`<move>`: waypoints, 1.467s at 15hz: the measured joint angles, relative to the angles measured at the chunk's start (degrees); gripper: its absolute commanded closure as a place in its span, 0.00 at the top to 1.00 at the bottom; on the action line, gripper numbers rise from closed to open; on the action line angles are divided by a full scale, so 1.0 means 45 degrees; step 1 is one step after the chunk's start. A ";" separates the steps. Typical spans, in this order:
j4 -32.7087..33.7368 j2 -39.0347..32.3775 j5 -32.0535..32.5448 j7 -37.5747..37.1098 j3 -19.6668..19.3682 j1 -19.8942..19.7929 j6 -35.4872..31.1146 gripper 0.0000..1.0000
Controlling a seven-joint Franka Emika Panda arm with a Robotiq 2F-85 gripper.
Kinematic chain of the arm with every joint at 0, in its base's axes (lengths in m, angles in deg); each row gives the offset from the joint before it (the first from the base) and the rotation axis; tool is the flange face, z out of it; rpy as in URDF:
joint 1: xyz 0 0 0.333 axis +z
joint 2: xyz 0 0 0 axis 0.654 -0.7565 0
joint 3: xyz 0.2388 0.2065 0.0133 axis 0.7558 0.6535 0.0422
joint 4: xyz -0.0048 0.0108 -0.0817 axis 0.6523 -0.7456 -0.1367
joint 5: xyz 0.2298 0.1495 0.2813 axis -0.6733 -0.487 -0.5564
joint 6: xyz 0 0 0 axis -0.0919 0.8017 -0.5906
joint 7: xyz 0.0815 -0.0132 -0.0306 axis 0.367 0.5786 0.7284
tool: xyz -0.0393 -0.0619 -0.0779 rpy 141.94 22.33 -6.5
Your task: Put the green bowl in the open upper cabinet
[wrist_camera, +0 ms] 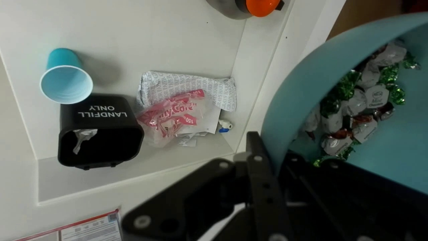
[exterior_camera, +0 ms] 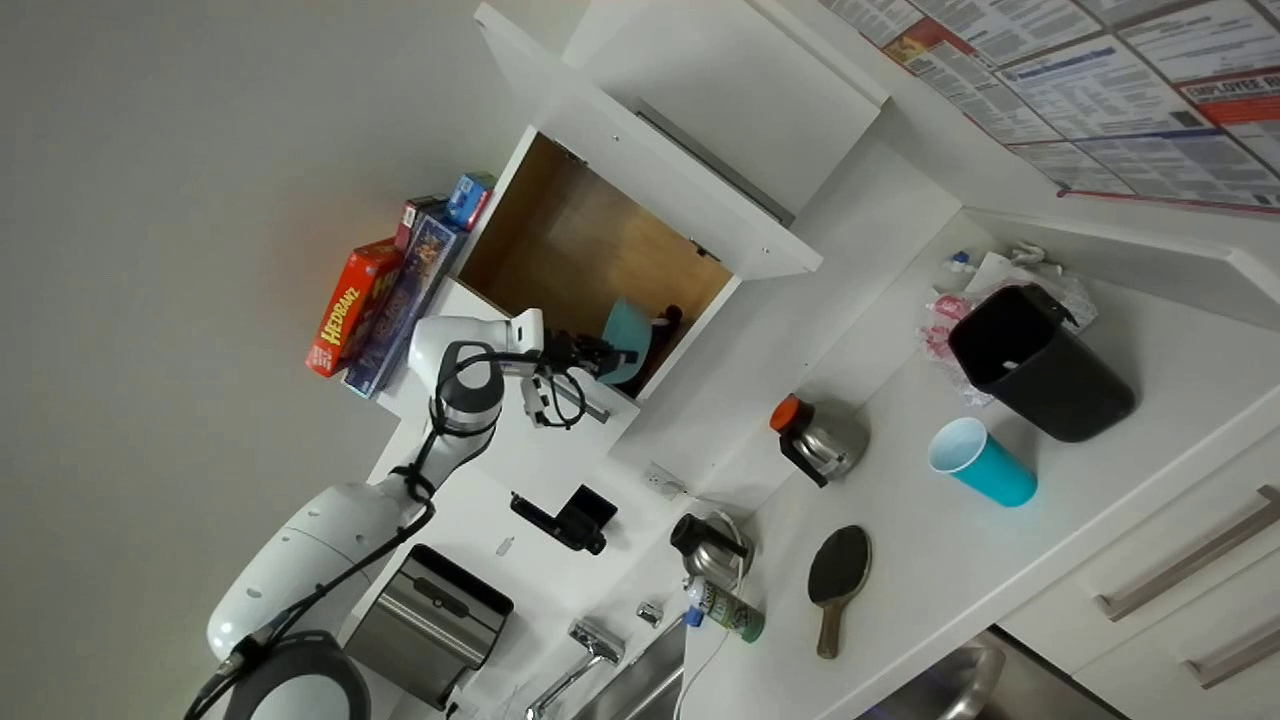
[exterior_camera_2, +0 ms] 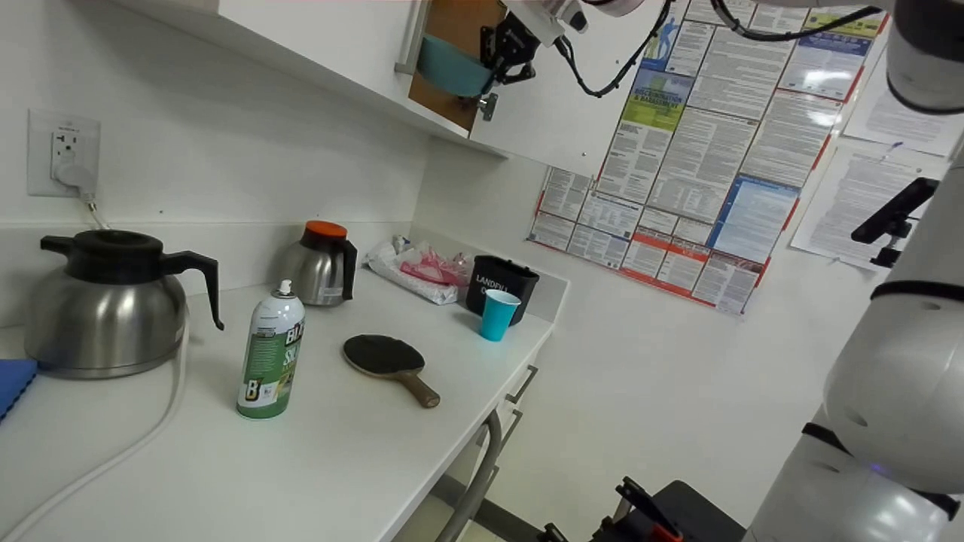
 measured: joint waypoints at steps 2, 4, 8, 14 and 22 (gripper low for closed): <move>0.0724 -0.0795 0.0074 -0.0035 -0.0078 0.0087 0.0000 0.01; 0.1440 -0.1534 0.0074 -0.0035 -0.0184 0.0211 0.0003 0.01; 0.2953 -0.2875 0.0067 -0.0049 -0.0528 0.0556 0.0281 0.01; 0.5217 -0.4394 -0.0170 -0.0052 -0.0819 0.0849 0.1332 0.05; 0.7488 -0.5794 -0.0194 -0.0052 -0.0808 0.0849 0.2041 0.76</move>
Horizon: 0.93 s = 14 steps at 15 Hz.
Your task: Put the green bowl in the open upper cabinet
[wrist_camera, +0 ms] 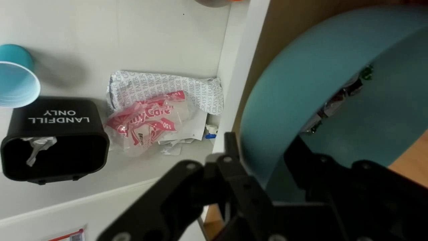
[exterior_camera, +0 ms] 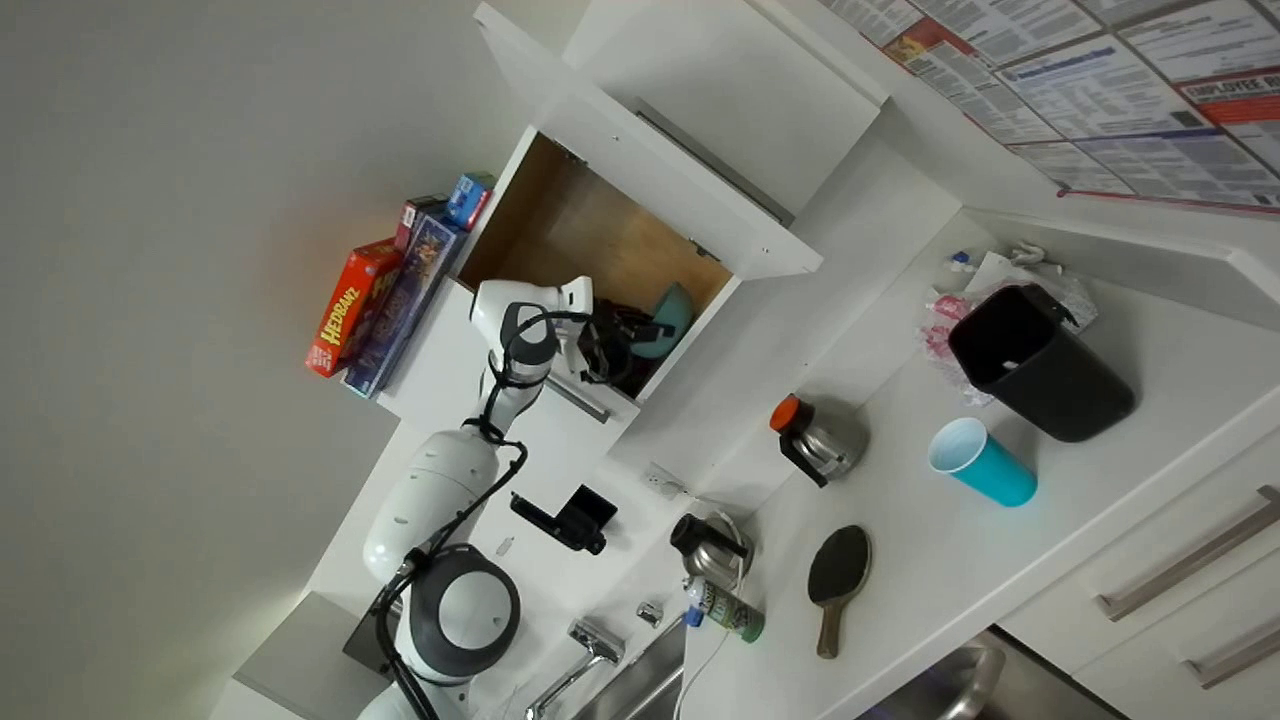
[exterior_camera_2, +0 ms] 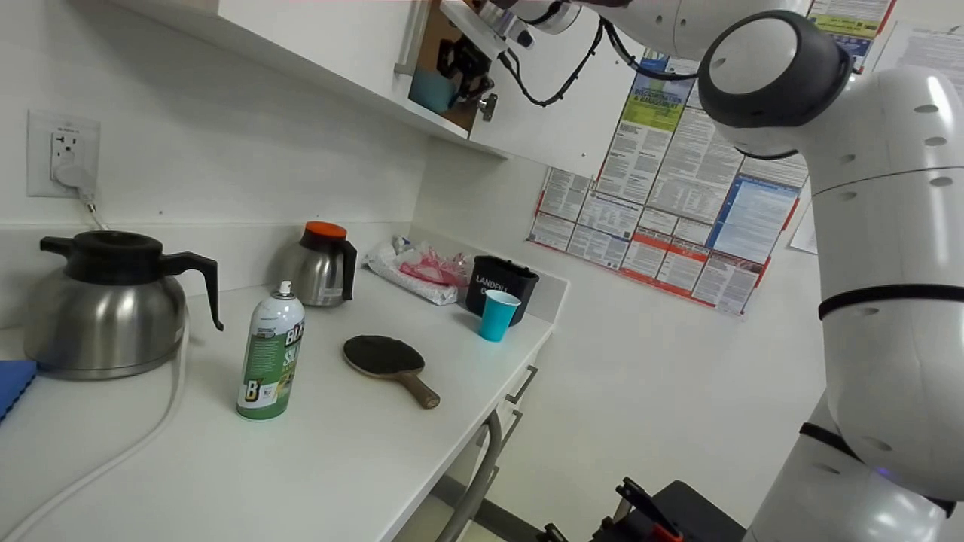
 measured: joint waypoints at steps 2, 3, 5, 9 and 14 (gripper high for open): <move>0.0312 -0.0122 0.0000 0.0000 0.0008 0.0000 0.0001 0.91; 0.0422 -0.0141 0.0000 0.0000 0.0015 0.0001 0.0001 0.98; 0.0595 -0.0136 0.0000 0.0000 0.0022 0.0020 0.0003 1.00; 0.0708 0.0177 0.0004 0.0001 0.0029 0.0157 0.0893 1.00; -0.0075 0.1601 0.0041 0.0024 0.0000 0.0129 0.1194 1.00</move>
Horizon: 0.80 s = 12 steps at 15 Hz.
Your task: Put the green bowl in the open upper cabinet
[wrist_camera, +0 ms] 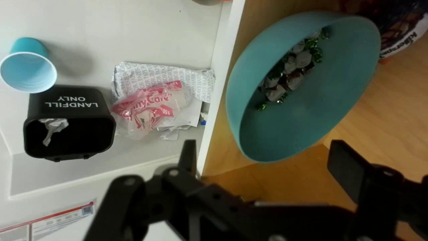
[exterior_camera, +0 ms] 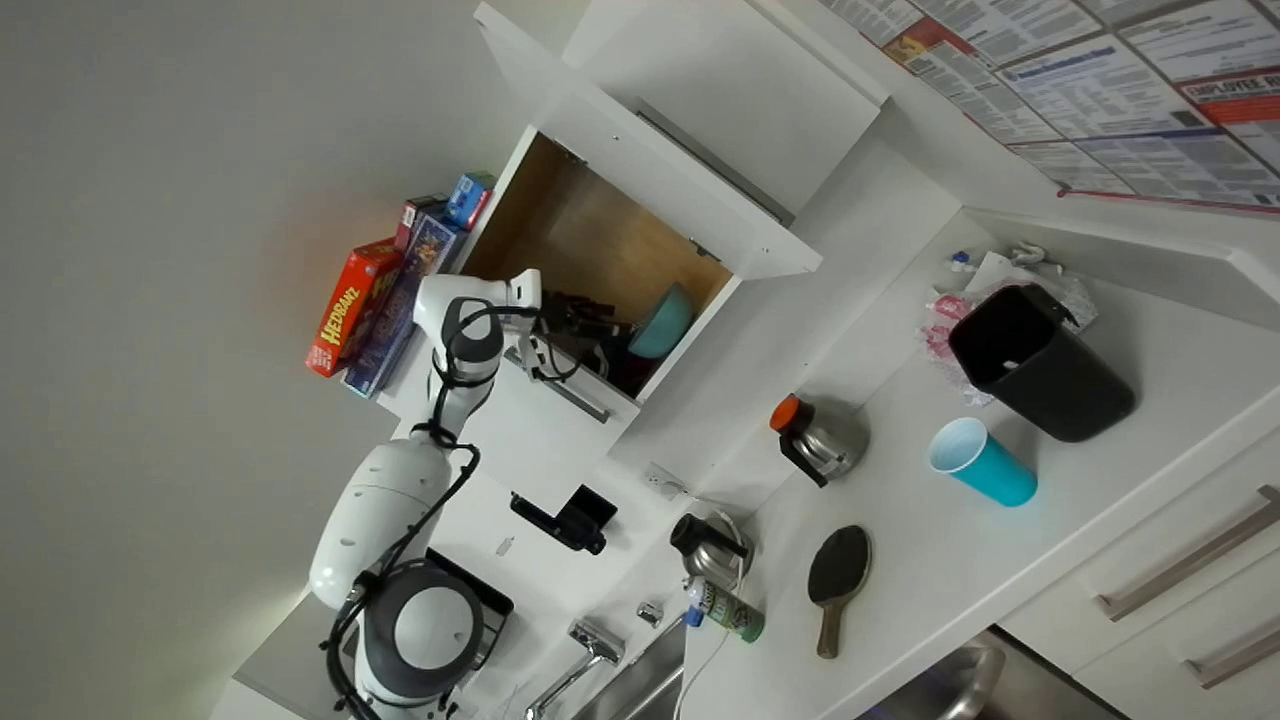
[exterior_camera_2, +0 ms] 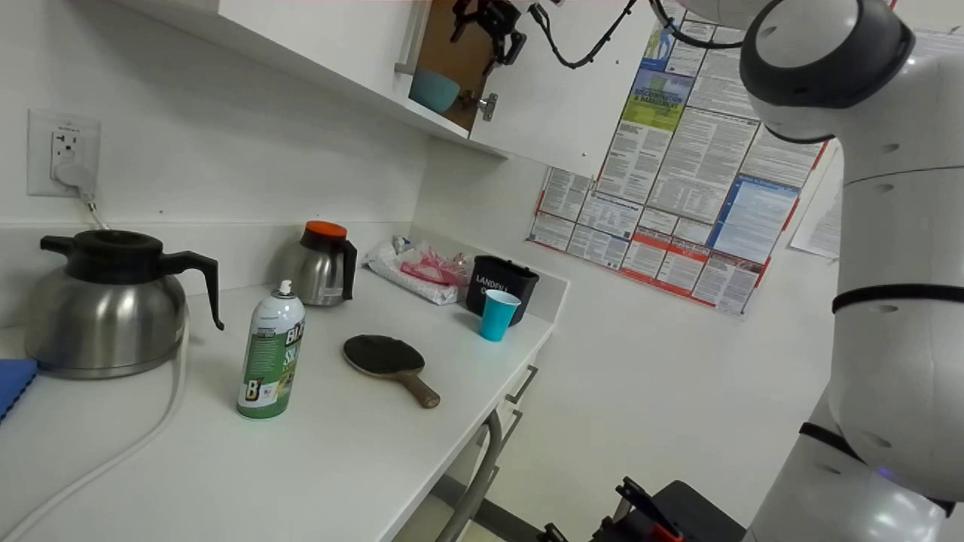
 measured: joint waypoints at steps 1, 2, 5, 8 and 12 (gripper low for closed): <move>-0.0462 0.0469 0.0000 0.0032 -0.0020 -0.0066 0.0001 1.00; -0.1051 0.0992 0.0013 0.0084 -0.0064 -0.0145 0.0020 1.00; -0.3008 0.2359 0.0490 0.0509 -0.0279 -0.0365 0.0457 1.00; -0.5104 0.3257 0.1118 0.0832 -0.0478 -0.0471 0.0679 1.00; -0.7954 0.4227 0.1278 0.1544 -0.0584 -0.0627 0.0638 1.00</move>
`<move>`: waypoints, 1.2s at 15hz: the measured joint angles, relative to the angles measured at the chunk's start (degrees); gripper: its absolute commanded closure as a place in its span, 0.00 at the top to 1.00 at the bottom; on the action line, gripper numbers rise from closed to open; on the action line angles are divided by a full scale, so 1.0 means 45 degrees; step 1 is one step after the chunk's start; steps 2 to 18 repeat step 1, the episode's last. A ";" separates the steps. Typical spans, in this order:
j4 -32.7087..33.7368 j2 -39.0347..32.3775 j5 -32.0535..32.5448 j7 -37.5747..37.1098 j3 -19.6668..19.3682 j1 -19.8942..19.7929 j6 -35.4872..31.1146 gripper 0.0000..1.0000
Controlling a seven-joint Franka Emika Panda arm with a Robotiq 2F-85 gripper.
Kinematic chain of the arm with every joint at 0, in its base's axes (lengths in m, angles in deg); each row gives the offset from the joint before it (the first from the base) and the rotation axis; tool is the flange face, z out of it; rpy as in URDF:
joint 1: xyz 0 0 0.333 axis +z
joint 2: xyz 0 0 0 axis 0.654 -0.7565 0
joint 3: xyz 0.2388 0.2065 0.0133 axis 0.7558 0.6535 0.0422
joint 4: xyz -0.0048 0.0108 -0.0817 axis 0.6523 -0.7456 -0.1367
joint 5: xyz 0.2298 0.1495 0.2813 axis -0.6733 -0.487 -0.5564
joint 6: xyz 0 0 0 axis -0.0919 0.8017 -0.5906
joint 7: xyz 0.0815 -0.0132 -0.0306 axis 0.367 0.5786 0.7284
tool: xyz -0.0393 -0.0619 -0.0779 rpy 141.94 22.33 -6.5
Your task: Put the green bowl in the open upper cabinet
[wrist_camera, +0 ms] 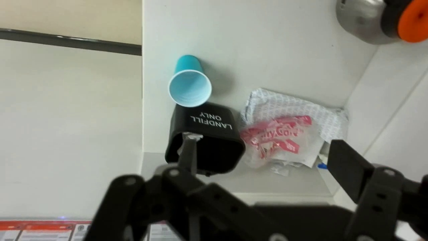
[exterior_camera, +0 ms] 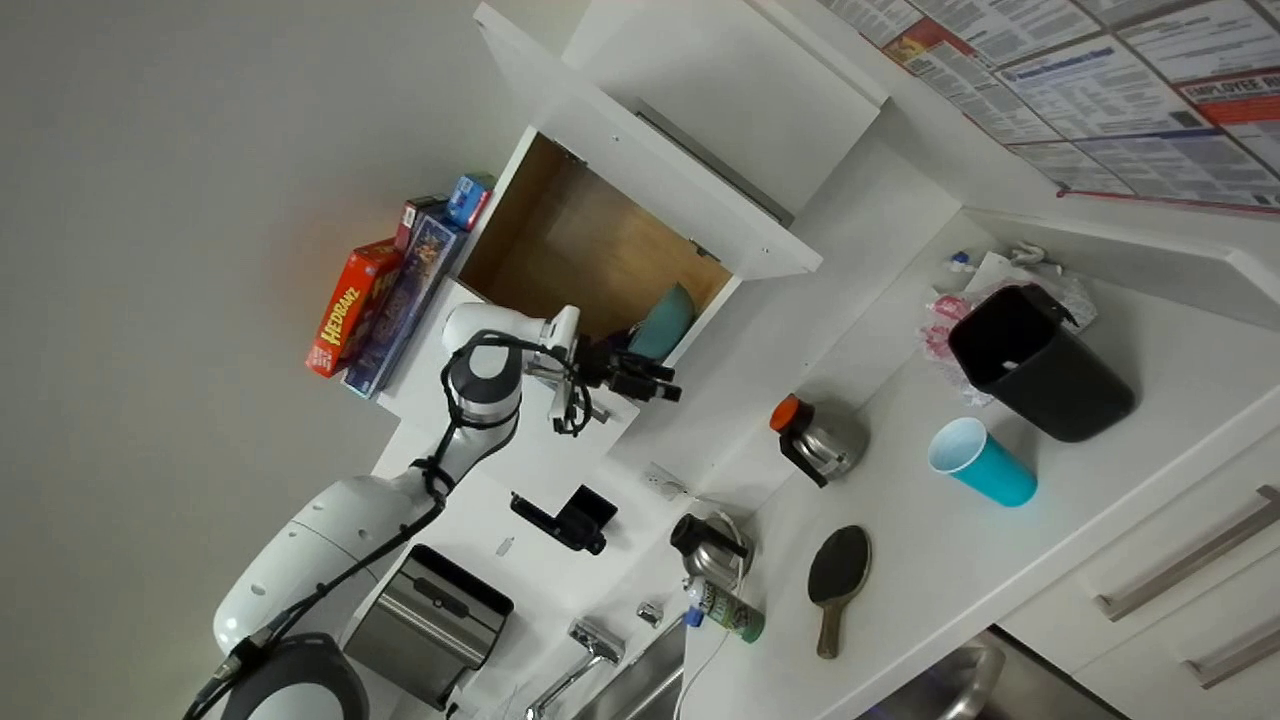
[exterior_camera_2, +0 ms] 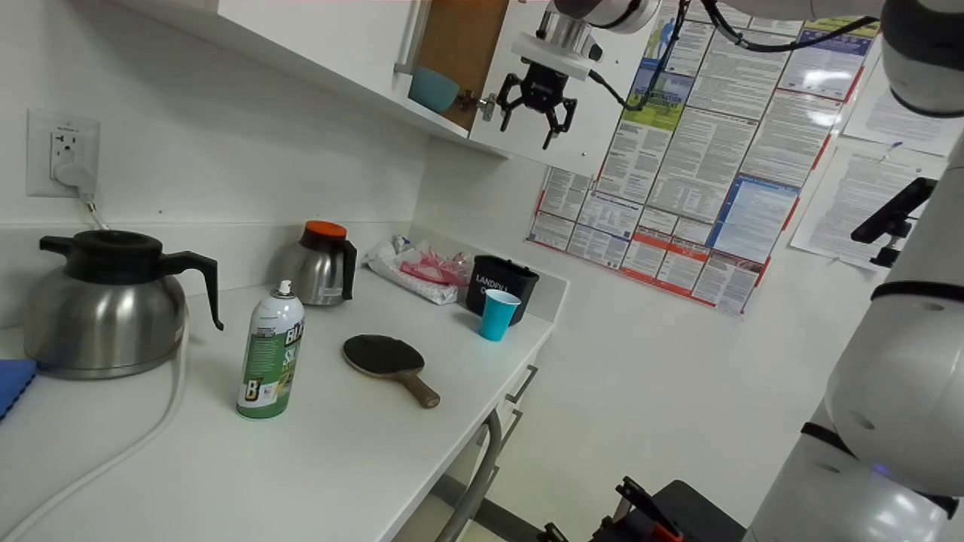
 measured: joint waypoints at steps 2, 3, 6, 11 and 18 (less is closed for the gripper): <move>-0.0676 0.0257 0.0000 0.0207 -0.0002 -0.0064 -0.0057 1.00; -0.0676 0.0257 0.0000 0.0207 -0.0002 -0.0064 -0.0057 1.00; -0.0676 0.0257 0.0000 0.0207 -0.0002 -0.0064 -0.0057 1.00; -0.0676 0.0257 0.0000 0.0207 -0.0002 -0.0064 -0.0057 1.00; -0.0676 0.0257 0.0000 0.0207 -0.0002 -0.0064 -0.0057 1.00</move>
